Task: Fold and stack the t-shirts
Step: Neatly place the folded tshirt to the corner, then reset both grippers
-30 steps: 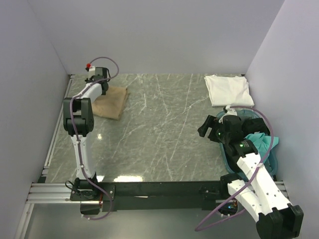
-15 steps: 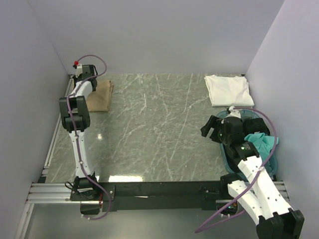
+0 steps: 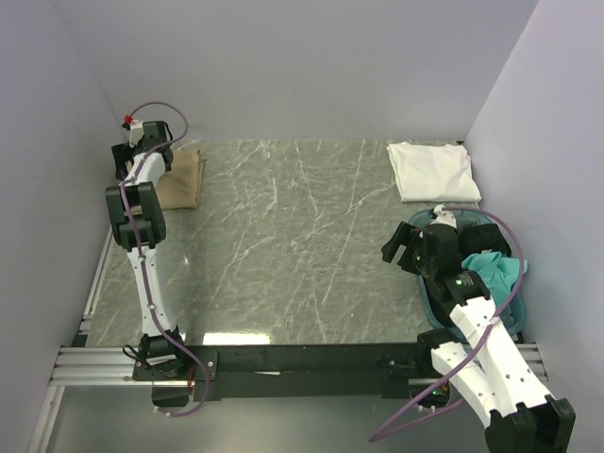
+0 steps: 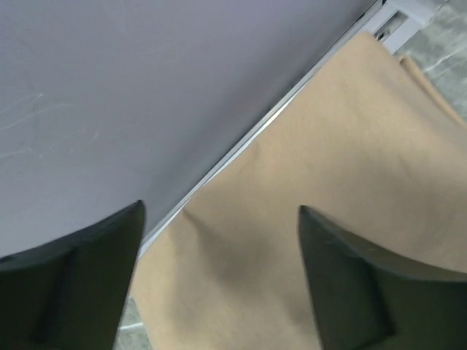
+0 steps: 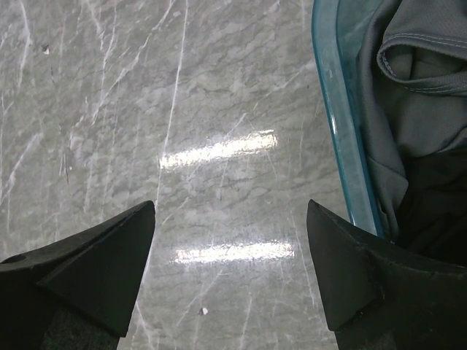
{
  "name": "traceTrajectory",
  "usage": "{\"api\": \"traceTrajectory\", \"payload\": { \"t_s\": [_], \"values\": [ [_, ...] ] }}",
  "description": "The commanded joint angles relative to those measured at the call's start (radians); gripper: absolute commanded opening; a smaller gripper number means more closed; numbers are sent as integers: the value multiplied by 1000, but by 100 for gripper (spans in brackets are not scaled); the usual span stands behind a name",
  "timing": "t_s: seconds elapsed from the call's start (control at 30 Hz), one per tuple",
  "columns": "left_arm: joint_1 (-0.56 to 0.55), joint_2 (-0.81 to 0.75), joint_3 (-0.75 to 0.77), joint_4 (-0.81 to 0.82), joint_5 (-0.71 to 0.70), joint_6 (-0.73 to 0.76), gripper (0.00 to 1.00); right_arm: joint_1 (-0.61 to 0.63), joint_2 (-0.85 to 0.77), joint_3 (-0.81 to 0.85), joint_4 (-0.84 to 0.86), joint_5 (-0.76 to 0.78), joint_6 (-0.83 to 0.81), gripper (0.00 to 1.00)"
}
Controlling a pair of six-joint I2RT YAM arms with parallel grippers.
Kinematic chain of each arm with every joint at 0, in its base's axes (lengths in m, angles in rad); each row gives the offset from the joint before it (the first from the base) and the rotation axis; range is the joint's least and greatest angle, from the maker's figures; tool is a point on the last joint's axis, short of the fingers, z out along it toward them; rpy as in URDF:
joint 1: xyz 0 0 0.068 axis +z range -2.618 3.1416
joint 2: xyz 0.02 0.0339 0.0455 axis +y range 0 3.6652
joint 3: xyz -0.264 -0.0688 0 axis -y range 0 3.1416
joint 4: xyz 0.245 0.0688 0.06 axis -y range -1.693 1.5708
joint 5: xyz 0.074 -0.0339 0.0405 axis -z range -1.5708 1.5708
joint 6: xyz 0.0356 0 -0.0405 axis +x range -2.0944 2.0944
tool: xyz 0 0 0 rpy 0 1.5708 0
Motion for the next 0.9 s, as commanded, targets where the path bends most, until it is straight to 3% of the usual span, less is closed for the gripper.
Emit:
{"api": "traceTrajectory", "payload": {
  "t_s": [0.0,0.07,0.23,0.43,0.53,0.73,0.87],
  "values": [
    [-2,-98,62,-19,23,-68,94,-6,-15,8,-1,27,5,90],
    [-7,-147,82,-63,56,-116,99,-6,-15,9,0,29,7,90],
    [-45,-279,79,-137,134,-215,99,-4,-23,17,-6,36,10,90],
    [-135,-534,-84,-195,257,-340,99,-4,-38,9,8,15,17,91],
    [-212,-714,-209,-241,237,-462,100,-4,-34,14,14,10,16,91],
    [-397,-1076,-726,-134,318,-577,99,-4,-21,24,26,-8,16,91],
    [-536,-1271,-975,-103,346,-647,99,-4,-41,20,35,-8,14,91]
  ]
}}
